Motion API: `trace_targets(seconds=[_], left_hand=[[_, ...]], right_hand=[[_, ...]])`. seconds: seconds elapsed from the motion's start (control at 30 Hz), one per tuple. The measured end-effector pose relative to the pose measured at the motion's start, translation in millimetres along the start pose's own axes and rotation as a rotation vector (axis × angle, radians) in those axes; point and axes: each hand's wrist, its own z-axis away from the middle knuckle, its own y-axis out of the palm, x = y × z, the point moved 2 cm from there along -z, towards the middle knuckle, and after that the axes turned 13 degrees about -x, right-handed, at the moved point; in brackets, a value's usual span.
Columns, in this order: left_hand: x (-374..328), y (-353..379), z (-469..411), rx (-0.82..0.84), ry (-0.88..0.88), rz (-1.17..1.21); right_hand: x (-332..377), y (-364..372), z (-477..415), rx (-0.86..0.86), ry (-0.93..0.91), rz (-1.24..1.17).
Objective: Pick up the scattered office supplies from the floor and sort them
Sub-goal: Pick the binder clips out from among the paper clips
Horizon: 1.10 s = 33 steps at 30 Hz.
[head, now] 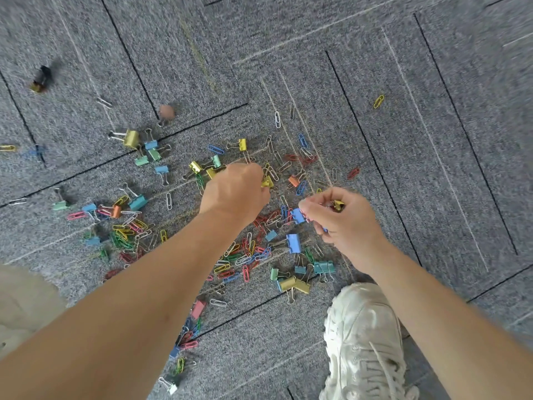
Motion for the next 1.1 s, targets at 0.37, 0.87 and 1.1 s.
trace_targets(seconds=[0.37,0.87,1.1], left_hand=[[9,10,1,0.015,-0.112,0.086],[18,-4,5,-0.091,-0.237,0.37],[8,-2,-2,0.026,-0.155,0.279]], right_hand=[[4,5,-5,0.007,0.131,-0.237],[5,23,-17,0.032,0.367,-0.373],[25,18,-30,-0.105,-0.391,0.585]])
